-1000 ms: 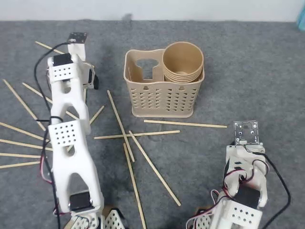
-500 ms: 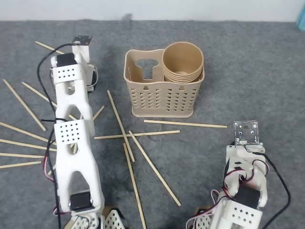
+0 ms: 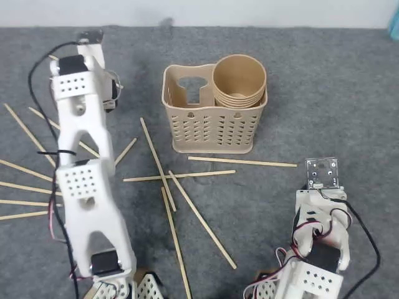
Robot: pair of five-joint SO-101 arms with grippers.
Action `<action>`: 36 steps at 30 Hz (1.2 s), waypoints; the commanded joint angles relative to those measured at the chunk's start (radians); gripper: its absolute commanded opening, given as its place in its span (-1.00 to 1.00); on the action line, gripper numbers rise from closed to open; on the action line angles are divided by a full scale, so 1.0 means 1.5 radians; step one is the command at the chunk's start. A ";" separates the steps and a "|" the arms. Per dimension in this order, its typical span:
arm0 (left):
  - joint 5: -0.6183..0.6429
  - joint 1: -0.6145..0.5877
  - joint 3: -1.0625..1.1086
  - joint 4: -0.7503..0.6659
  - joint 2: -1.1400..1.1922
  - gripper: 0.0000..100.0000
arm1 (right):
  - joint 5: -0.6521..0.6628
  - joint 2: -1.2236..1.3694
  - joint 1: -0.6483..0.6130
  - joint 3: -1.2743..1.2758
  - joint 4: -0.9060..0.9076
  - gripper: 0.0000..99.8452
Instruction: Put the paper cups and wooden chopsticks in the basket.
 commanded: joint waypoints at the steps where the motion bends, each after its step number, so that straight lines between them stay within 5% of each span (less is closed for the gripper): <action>1: 0.008 0.001 0.093 0.024 -0.167 -0.98 | 0.011 -0.001 0.001 0.012 0.003 -0.98; 19: 0.008 0.059 0.436 -0.099 -0.714 -0.98 | 0.011 -0.001 0.001 0.012 0.005 -0.98; 36: 0.009 0.130 0.463 -0.396 -0.953 -0.98 | 0.011 -0.001 0.001 0.012 0.007 -0.98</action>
